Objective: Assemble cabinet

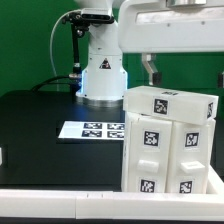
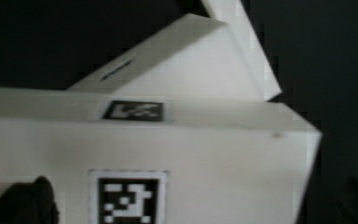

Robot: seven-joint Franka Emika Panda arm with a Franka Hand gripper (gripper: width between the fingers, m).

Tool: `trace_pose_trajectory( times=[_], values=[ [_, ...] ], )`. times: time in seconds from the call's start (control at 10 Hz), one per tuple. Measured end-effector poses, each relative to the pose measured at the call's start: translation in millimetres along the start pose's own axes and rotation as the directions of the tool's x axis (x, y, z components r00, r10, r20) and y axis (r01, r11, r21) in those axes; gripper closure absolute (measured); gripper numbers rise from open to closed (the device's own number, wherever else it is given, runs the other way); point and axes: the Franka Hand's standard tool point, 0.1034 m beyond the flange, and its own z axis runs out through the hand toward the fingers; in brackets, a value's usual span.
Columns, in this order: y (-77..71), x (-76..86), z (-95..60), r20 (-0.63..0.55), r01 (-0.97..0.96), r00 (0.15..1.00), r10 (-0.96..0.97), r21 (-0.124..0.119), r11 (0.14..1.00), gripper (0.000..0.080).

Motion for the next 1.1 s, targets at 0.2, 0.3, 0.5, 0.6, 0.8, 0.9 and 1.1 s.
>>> trace_pose_trajectory(
  times=[0.2,0.3,0.5,0.6,0.8,0.9,1.1],
  values=[
    [6.2,3.7,0.6,-0.002,0.142,0.99,-0.142,-0.012,0.99,0.0003],
    [7.8,5.1,0.5,-0.002,0.242,0.97,-0.242,-0.018,0.97,0.0003],
    [12.4,9.6,0.2,0.026,0.616,0.788,-0.616,-0.027,0.787,0.0003],
    [11.8,7.7,0.0,0.051,0.693,0.721,-0.692,-0.033,0.72,0.0003],
    [15.4,11.4,-0.3,0.049,0.753,0.658,-0.751,-0.037,0.657,0.0003],
    [17.5,12.6,-0.4,0.056,0.794,0.607,-0.792,-0.043,0.606,0.0003],
    [18.8,5.8,6.9,0.086,0.864,0.504,-0.86,-0.022,0.504,0.0003]
  ],
)
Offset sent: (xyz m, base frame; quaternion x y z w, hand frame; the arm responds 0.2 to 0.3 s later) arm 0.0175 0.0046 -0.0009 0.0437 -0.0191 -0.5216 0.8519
